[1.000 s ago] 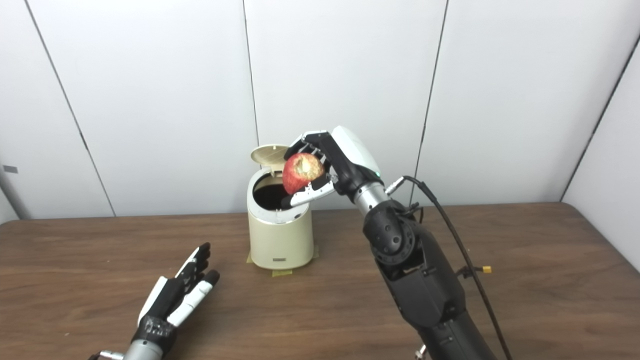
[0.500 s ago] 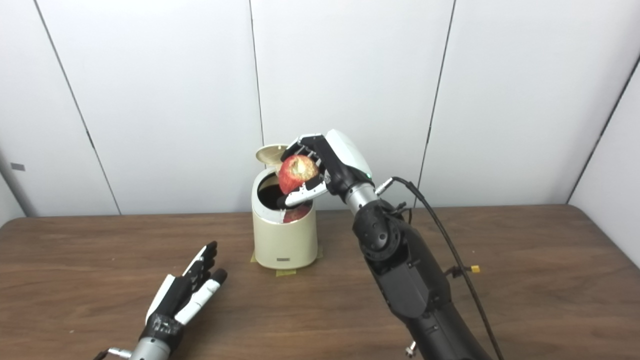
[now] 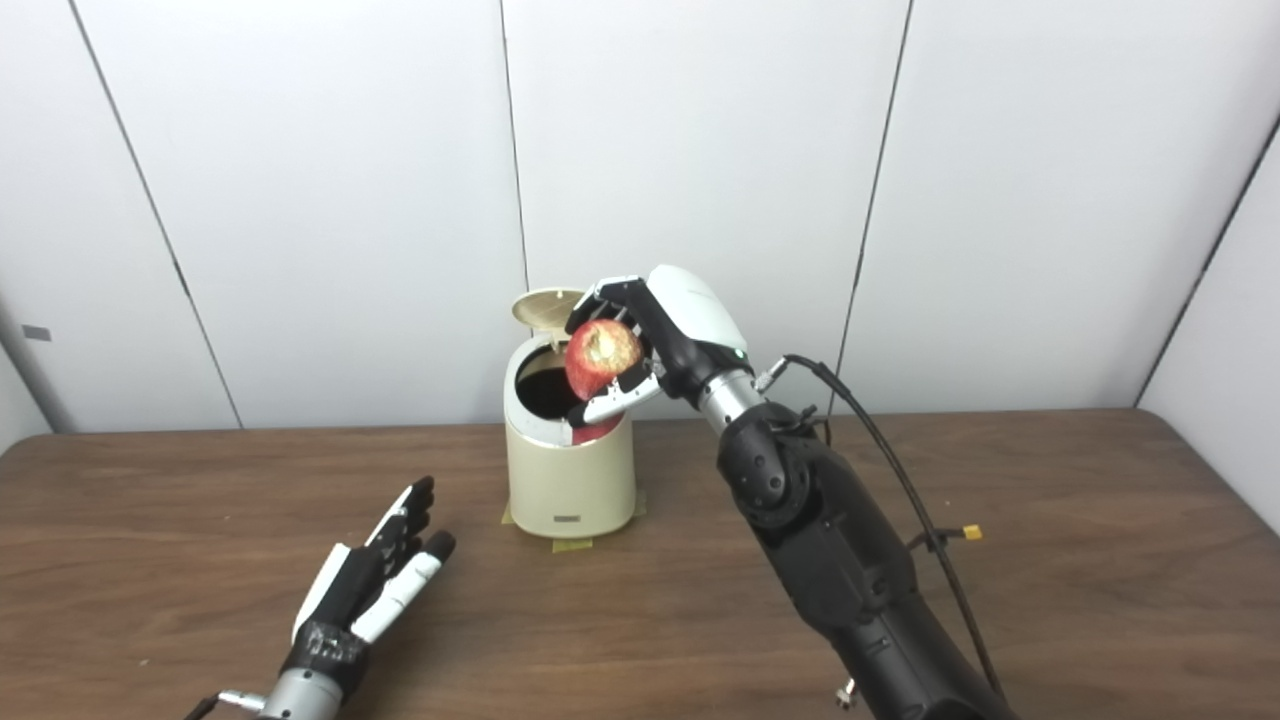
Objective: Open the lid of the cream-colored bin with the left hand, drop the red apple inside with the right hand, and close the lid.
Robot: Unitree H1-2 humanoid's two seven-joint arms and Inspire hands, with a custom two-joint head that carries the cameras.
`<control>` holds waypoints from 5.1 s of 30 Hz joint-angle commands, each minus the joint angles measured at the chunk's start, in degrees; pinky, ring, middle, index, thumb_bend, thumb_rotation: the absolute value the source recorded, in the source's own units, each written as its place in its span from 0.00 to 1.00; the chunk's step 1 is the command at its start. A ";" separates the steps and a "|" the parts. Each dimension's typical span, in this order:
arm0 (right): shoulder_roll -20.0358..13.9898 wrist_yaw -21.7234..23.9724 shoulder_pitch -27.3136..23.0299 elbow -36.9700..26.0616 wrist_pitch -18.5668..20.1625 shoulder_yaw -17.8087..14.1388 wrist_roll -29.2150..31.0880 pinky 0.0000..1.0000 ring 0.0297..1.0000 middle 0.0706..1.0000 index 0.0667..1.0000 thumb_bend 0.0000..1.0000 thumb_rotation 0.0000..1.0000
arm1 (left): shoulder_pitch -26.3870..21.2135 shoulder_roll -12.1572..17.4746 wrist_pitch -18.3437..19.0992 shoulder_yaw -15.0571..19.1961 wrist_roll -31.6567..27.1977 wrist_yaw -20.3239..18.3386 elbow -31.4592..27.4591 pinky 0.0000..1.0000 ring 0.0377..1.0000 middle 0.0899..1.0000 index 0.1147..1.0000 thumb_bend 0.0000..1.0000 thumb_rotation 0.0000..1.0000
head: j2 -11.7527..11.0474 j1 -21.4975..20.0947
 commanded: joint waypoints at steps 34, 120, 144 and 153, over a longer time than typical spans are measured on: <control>2.90 -8.20 -6.65 9.51 -5.58 2.08 -2.93 0.35 0.38 0.45 0.51 0.51 0.00 | -3.35 0.04 -3.49 -0.61 -0.29 0.00 0.80 1.00 1.00 1.00 1.00 0.86 0.73 | -0.69 0.71; 1.53 -0.84 33.27 -14.51 -18.56 -17.12 29.77 0.62 0.71 0.80 0.82 0.85 0.31 | -7.68 3.78 -12.18 2.32 -0.65 -0.86 -3.52 0.91 1.00 1.00 1.00 0.87 0.68 | 0.20 1.80; 3.19 -1.04 32.97 -13.43 -19.40 -16.10 28.26 0.61 0.70 0.80 0.81 0.85 0.29 | -33.94 10.04 -9.12 -6.91 10.37 -6.68 12.93 1.00 1.00 1.00 1.00 0.91 0.58 | -1.82 0.62; 3.57 -0.33 33.28 -14.69 -18.13 -15.18 27.78 0.58 0.69 0.80 0.80 0.86 0.30 | -39.12 12.56 -10.27 -11.06 16.47 -8.21 20.03 1.00 1.00 1.00 1.00 1.00 0.70 | -1.95 -0.37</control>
